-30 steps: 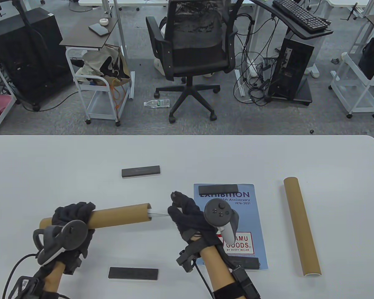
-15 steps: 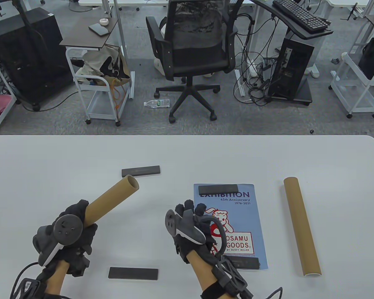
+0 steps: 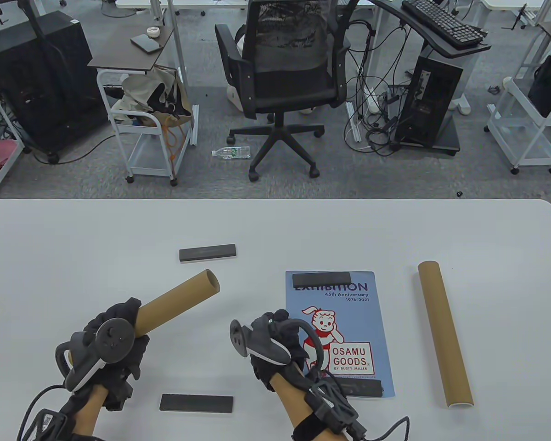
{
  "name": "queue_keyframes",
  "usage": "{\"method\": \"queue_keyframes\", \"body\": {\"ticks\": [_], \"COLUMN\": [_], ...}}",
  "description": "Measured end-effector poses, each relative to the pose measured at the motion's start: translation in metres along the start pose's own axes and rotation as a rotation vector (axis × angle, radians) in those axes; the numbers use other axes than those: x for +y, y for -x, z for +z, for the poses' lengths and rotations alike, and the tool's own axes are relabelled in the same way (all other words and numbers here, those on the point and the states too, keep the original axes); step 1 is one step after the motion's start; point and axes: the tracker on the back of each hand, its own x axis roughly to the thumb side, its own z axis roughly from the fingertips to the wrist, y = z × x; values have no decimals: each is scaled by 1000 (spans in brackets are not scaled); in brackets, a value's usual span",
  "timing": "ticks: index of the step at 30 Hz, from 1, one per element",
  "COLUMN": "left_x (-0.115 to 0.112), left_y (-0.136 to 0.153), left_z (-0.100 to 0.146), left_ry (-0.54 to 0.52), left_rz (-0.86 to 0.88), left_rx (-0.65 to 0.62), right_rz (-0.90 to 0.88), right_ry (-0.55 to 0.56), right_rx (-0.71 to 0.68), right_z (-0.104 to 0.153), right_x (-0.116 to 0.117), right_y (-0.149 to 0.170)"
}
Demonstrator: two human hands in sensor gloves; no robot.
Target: Roll up posters and store in mailing tubes
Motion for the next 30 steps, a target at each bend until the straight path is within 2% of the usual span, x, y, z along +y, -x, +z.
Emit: {"method": "queue_keyframes", "body": {"ticks": [1, 2, 4, 6, 7, 8, 12, 15, 19, 20, 26, 30], "left_x": [0, -1, -3, -5, -6, -6, -5, -6, -5, -5, -5, -4], "left_y": [0, -1, -5, -11, -14, -18, -25, -27, -34, -35, -36, -26], "left_z": [0, 0, 1, 1, 2, 3, 6, 7, 11, 11, 9, 5], "left_ry": [7, 11, 29, 38, 42, 43, -12, -12, -52, -61, -56, 13], "left_rz": [-5, -13, -35, -51, -60, -64, -94, -102, -189, -197, -147, -55], "left_rx": [-1, -4, -32, -53, -73, -110, -166, -172, -215, -221, -201, -112], "right_rz": [-160, -275, -634, -806, -869, -894, -886, -962, -898, -921, -1349, -1397], "right_ry": [84, 128, 231, 292, 308, 299, 261, 158, -35, -39, -32, 29], "right_rx": [2, -9, -22, -34, -86, -125, -114, -193, -224, -220, -169, -150], "right_z": [3, 4, 11, 15, 16, 16, 15, 14, 10, 10, 9, 12], "right_x": [-12, -19, -33, -36, -36, -35, -33, -31, -29, -27, -17, -19], "right_y": [7, 11, 22, 26, 26, 25, 28, 29, 33, 35, 42, 41]}}
